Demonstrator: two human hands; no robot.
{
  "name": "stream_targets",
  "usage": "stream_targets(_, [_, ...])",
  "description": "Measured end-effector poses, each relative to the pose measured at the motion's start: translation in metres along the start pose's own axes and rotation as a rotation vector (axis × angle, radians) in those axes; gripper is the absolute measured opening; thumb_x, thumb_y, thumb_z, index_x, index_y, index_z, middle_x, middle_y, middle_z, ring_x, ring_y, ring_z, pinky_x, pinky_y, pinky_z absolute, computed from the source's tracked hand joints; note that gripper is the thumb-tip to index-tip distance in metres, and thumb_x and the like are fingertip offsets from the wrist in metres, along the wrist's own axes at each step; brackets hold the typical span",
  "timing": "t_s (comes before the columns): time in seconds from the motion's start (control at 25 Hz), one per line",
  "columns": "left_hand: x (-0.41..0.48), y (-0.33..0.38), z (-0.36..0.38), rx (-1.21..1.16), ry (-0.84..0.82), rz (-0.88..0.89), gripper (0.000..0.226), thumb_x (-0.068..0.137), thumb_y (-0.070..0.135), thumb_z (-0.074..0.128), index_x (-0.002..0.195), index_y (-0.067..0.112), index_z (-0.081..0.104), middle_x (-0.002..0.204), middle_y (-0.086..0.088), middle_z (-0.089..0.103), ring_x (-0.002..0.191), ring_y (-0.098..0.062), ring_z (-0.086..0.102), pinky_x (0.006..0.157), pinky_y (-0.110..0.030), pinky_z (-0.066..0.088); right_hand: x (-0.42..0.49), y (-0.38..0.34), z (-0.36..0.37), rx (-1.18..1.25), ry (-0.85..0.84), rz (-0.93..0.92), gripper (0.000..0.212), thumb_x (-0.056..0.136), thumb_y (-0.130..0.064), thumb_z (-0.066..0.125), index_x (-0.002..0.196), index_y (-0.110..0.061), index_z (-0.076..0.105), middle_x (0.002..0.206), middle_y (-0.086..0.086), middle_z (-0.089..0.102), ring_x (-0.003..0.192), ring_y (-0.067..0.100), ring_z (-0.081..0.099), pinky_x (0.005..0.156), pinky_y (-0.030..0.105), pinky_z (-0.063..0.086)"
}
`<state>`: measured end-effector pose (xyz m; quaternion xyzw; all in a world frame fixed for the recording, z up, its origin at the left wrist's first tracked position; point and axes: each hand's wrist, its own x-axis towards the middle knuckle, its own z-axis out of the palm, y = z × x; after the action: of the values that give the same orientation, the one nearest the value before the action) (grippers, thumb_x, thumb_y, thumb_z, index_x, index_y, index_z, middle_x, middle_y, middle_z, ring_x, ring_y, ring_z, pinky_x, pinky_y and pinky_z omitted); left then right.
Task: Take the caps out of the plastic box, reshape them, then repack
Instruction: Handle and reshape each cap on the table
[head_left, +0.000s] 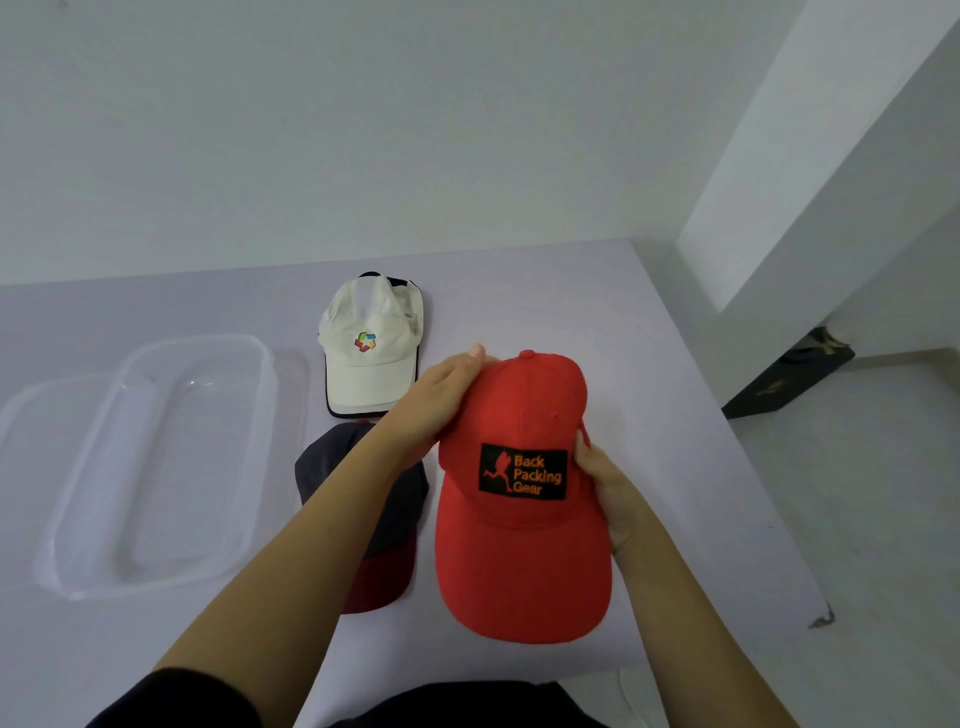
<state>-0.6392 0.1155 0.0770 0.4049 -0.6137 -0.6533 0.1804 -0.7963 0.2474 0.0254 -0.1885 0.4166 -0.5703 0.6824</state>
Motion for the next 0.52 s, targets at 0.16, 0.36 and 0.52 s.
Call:
stream_targets(0.16, [-0.014, -0.038, 0.002, -0.337, -0.235, -0.357, 0.075, 0.061, 0.081, 0.056, 0.116, 0.031, 0.064, 0.126, -0.003, 0.064, 0.115, -0.022, 0.061, 0.102, -0.048, 0.045, 0.005, -0.012, -0.001, -0.023, 0.139, -0.148, 0.072, 0.046, -0.058, 0.084, 0.108, -0.024, 0.068, 0.109, 0.007, 0.071, 0.096, 0.021, 0.069, 0.074, 0.033, 0.058])
stream_targets(0.36, [-0.022, -0.050, 0.014, -0.763, -0.275, -0.181, 0.094, 0.053, 0.025, 0.091, 0.134, 0.002, 0.048, 0.120, -0.019, 0.064, 0.102, -0.028, 0.067, 0.096, -0.044, 0.051, 0.014, -0.020, 0.001, -0.025, 0.230, -0.194, 0.075, 0.052, -0.068, 0.073, 0.109, -0.019, 0.063, 0.099, 0.002, 0.074, 0.091, 0.017, 0.070, 0.070, 0.031, 0.056])
stream_targets(0.52, [-0.016, -0.051, 0.011, -0.827, -0.230, -0.102, 0.080, 0.053, 0.024, 0.090, 0.124, 0.005, 0.057, 0.111, -0.018, 0.069, 0.094, -0.028, 0.070, 0.088, -0.044, 0.055, 0.005, 0.013, -0.004, 0.422, -0.012, -0.032, 0.075, 0.065, -0.057, 0.073, 0.127, -0.017, 0.058, 0.128, 0.016, 0.059, 0.115, 0.033, 0.058, 0.094, 0.049, 0.049])
